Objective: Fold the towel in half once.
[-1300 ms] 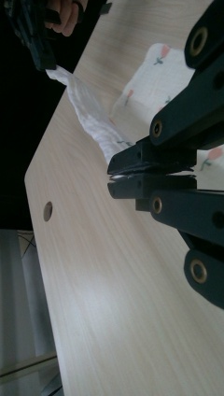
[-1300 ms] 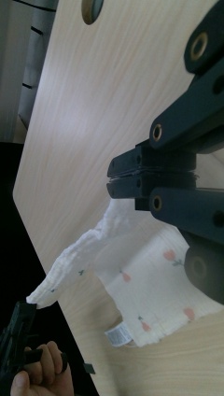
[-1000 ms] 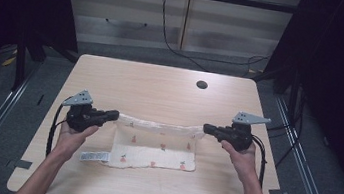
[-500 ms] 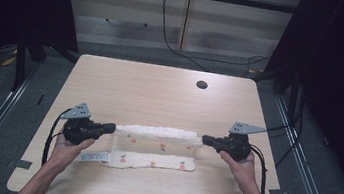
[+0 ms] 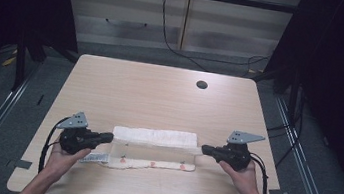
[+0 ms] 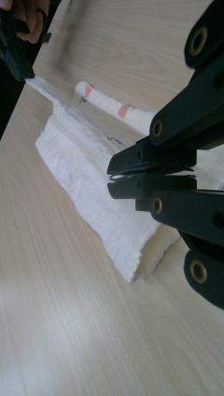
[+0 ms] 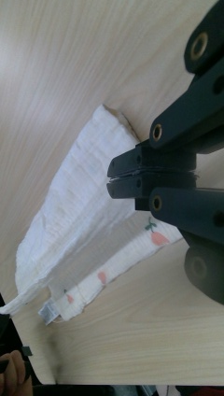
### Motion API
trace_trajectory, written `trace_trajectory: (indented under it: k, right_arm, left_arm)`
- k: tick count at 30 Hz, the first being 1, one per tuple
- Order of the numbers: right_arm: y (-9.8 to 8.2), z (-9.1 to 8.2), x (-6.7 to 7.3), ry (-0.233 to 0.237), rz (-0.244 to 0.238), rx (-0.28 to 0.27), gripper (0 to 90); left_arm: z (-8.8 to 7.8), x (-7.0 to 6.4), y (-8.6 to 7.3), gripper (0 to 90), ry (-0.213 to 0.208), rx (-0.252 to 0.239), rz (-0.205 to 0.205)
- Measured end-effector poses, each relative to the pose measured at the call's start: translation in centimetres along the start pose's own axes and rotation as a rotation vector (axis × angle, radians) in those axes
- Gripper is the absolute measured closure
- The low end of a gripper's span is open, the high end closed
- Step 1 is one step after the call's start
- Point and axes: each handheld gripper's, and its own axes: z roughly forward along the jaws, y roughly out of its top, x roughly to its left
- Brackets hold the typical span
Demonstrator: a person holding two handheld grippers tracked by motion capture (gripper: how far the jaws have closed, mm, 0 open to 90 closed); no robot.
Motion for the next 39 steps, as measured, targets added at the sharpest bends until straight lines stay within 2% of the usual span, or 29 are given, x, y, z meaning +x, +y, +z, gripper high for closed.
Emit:
trace_trajectory:
  k: [2, 6, 8, 10, 13, 15, 19, 26, 28, 34, 39]
  right_arm:
    - [-0.7, 0.2, 0.4, -0.003, -0.003, 0.027, 89.0]
    - [-1.4, 0.4, 0.3, -0.004, 0.011, 0.041, 89.0]
    - [-1.8, 0.6, 0.2, -0.009, 0.01, 0.051, 89.0]
    - [-2.1, 0.8, 0.2, -0.013, 0.01, 0.067, 89.0]
    - [-2.5, 1.0, 0.3, -0.012, 0.011, 0.078, 88.9]
    - [-3.0, 1.2, 0.7, -0.016, 0.0, 0.113, 88.7]
    - [-3.1, 1.0, 1.1, -0.013, 0.001, 0.103, 87.8]
    - [-2.9, 0.8, 0.9, -0.008, 0.013, 0.088, 78.4]
    - [-2.8, 0.5, 1.0, 0.002, 0.015, 0.067, 74.6]
    - [-2.3, -0.5, 1.2, -0.008, 0.025, 0.018, 65.9]
    - [-1.9, -0.4, 0.9, -0.018, 0.036, 0.009, 67.2]
  left_arm:
    - [0.4, -0.3, -0.8, 87.3, -0.004, 0.041, 0.013]
    - [1.0, -0.5, -1.6, 87.3, -0.006, 0.069, 0.006]
    - [1.4, -0.8, -2.1, 87.2, -0.004, 0.099, 0.024]
    - [1.4, -0.8, -2.5, 87.2, -0.007, 0.107, 0.016]
    - [1.5, -0.9, -2.7, 87.1, -0.007, 0.118, 0.026]
    - [1.6, -1.1, -3.1, 86.9, -0.017, 0.138, 0.026]
    - [1.5, -1.2, -3.4, 84.7, -0.017, 0.159, 0.032]
    - [1.0, -0.8, -3.2, 80.6, -0.02, 0.119, -0.001]
    - [1.0, -0.6, -3.1, 80.2, -0.017, 0.111, -0.001]
    - [1.0, -0.2, -2.7, 77.1, -0.003, 0.09, -0.018]
    - [1.0, 0.4, -2.1, 76.1, 0.014, 0.074, -0.031]
